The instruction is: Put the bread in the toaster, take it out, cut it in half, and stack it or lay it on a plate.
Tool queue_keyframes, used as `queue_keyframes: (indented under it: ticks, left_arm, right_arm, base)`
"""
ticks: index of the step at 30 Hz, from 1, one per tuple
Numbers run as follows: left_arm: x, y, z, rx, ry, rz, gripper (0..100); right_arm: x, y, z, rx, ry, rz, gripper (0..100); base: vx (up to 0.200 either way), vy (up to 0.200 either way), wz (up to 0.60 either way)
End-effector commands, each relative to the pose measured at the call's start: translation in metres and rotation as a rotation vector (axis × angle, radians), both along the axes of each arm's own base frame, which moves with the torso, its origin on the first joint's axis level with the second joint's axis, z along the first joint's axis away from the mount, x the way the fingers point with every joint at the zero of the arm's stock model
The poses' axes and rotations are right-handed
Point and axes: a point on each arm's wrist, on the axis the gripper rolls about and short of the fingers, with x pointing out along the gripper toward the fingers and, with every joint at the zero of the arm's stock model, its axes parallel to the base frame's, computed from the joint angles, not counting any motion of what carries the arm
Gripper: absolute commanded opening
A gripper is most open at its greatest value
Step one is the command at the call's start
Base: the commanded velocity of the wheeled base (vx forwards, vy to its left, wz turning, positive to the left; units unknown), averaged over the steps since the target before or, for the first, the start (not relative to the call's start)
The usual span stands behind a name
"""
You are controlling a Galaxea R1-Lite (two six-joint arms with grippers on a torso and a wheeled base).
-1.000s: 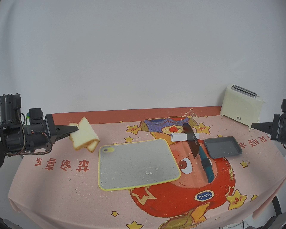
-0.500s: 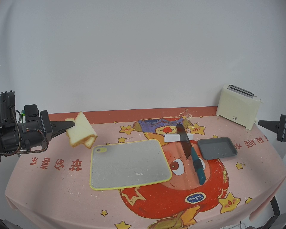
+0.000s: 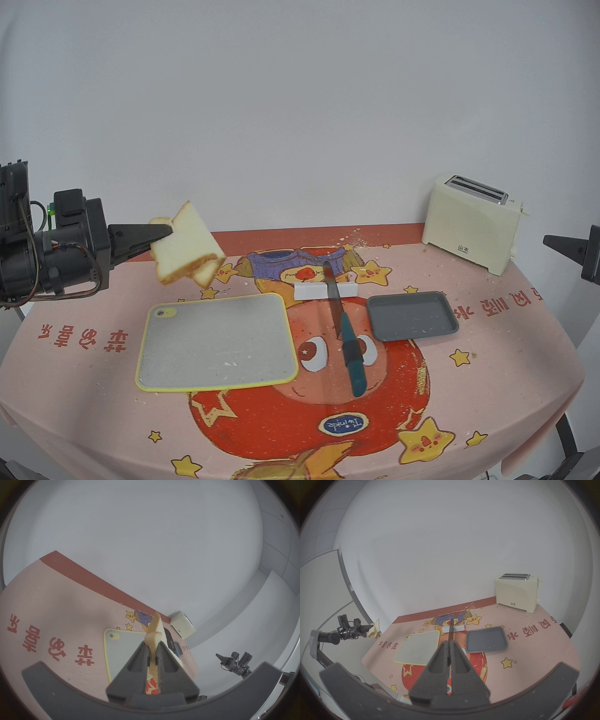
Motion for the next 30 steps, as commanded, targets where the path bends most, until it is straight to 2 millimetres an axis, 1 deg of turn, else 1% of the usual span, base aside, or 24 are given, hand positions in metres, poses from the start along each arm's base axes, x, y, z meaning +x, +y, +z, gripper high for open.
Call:
queue_keyframes:
  ticks: [1,2,3,4,7,8,9,12,14,15,16,17,22,23,25,30]
  left_arm:
    - [0.011,-0.017,0.006,-0.008,-0.003,-0.061,0]
    - [0.018,-0.026,0.007,-0.011,0.005,-0.089,0]
    - [0.018,-0.027,0.007,-0.011,0.005,-0.092,0]
    - [0.029,-0.04,0.005,-0.015,0.026,-0.121,0]
    - [0.047,-0.062,-0.005,-0.009,0.077,-0.167,0]
    - [0.057,-0.072,-0.01,-0.003,0.09,-0.184,0]
    - [0.062,-0.076,-0.013,-0.002,0.099,-0.188,0]
    - [0.092,-0.09,-0.034,0.013,0.15,-0.191,0]
    - [0.106,-0.097,-0.045,0.016,0.178,-0.19,0]
    - [0.113,-0.101,-0.05,0.008,0.197,-0.19,0]
    - [0.115,-0.104,-0.052,0.002,0.209,-0.192,0]
    - [0.125,-0.117,-0.062,-0.021,0.264,-0.191,0]
    - [0.139,-0.126,-0.079,-0.038,0.327,-0.174,0]
    - [0.139,-0.126,-0.079,-0.038,0.327,-0.174,0]
    - [0.143,-0.131,-0.093,-0.023,0.359,-0.178,0]
    - [0.144,-0.141,-0.11,-0.002,0.397,-0.194,0]
  right_arm:
    - [0.002,-0.002,0.0,0.003,0.004,-0.012,0]
    - [0.003,-0.004,-0.001,0.0,0.004,-0.025,0]
    - [0.003,-0.005,-0.001,0.0,0.004,-0.026,0]
    - [0.004,-0.005,-0.001,-0.001,0.004,-0.029,0]
    - [0.003,-0.005,-0.003,-0.008,0.008,-0.027,0]
    - [0.002,-0.005,-0.004,-0.011,0.009,-0.026,0]
    - [0.001,-0.006,-0.004,-0.011,0.009,-0.026,0]
    - [0.001,-0.006,-0.004,-0.011,0.009,-0.026,0]
    - [0.001,-0.005,-0.005,-0.013,0.011,-0.024,0]
    - [0.001,-0.005,-0.006,-0.014,0.014,-0.024,0]
    - [0.001,-0.005,-0.006,-0.015,0.016,-0.024,0]
    - [0.001,-0.005,-0.009,-0.018,0.022,-0.023,0]
    - [0.0,-0.005,-0.01,-0.02,0.025,-0.023,0]
    - [0.0,-0.005,-0.01,-0.02,0.025,-0.023,0]
    - [0.0,-0.006,-0.009,-0.019,0.02,-0.024,0]
    - [0.003,-0.005,-0.01,-0.014,0.004,-0.026,0]
  base:
    - [0.0,-0.2,0.0]
    - [0.0,-0.2,0.0]
    - [0.0,-0.2,0.0]
    - [0.0,-0.2,0.0]
    - [0.0,-0.2,0.0]
    - [0.0,-0.2,0.0]
    - [0.0,-0.2,0.0]
    - [0.0,-0.2,0.0]
    - [0.0,-0.2,0.0]
    - [0.0,0.0,0.0]
    - [0.0,0.0,0.0]
    - [0.0,0.0,0.0]
    - [0.0,0.0,0.0]
    - [0.0,0.0,0.0]
    - [0.0,0.0,0.0]
    - [0.0,0.0,0.0]
